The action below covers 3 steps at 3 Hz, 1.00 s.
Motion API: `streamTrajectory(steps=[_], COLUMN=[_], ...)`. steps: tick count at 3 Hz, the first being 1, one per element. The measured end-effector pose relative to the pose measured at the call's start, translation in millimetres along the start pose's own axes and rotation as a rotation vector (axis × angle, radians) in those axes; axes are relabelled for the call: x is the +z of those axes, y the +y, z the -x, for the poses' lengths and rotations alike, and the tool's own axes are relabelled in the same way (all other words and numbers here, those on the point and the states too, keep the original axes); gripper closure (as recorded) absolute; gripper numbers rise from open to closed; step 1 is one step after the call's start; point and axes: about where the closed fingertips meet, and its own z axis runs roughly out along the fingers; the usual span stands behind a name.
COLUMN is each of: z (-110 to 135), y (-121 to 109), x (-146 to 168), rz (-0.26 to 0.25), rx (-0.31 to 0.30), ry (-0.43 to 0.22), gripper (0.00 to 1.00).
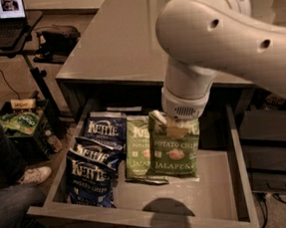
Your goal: Pick green jalapeno chip bag from top drawer and place on counter
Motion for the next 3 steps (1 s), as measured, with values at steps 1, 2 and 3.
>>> streamTrajectory(steps=[1,2,3], z=[-8,-15,-10], y=[-42,-89,-98], x=[-28,-63,-81], rz=[-0.047,-0.104,-0.138], rx=[0.019,0.047,0.055], ry=[0.028,0.062,0.037], gripper=[1.0,1.0,1.0])
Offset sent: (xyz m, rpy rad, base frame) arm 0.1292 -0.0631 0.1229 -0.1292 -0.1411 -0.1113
